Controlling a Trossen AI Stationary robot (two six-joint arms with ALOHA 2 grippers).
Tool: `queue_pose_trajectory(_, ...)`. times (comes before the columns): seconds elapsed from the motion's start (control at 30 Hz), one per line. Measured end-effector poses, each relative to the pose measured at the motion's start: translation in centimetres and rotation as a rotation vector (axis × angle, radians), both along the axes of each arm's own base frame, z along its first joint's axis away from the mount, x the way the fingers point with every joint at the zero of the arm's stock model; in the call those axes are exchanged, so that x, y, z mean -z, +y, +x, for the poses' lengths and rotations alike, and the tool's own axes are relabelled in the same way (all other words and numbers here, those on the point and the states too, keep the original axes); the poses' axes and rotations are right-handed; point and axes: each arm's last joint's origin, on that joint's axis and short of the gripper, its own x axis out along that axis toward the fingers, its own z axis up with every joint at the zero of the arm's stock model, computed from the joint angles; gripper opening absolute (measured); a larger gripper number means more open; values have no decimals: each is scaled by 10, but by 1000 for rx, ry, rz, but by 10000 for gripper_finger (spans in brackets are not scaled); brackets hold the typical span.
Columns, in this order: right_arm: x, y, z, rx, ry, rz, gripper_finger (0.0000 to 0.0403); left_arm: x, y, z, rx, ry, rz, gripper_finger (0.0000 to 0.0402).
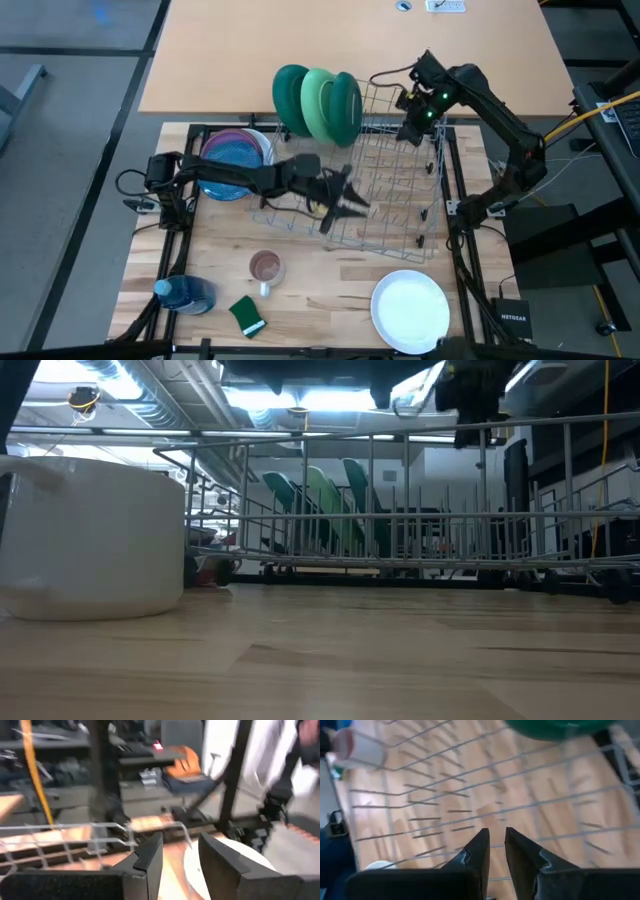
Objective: Sort dishes
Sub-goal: Put the bottom white plate into the dishwasher rack
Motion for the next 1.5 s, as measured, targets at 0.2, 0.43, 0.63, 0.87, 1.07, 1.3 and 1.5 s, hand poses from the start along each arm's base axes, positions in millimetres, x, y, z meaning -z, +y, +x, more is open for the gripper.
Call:
queue_pose_trajectory(0.2, -27, 64, 7, -47, -18, -39, 65, 9, -18, -1, 41, 92, -3, 113)
queue_pose_trajectory(0.43, -53, 146, -8, 60, -10, -88, 65, 16, -45, -4, 120, 142, 75, 113)
queue_pose_trajectory(0.63, -59, 204, -21, 152, -27, -40, 65, 18, -82, -8, 236, 106, 214, 113)
queue_pose_trajectory(0.87, -19, 269, -15, 220, 50, -17, 65, 20, -122, -16, 259, 60, 401, 113)
queue_pose_trajectory(1.07, 32, 324, -13, 266, 168, 22, 65, 20, -148, -23, 222, 43, 489, 114)
queue_pose_trajectory(1.3, 71, 380, -19, 371, 277, 14, 65, 23, -173, -33, 201, 55, 567, 114)
queue_pose_trajectory(1.5, 103, 423, -21, 448, 361, 55, 65, 28, -189, -39, 236, 79, 591, 113)
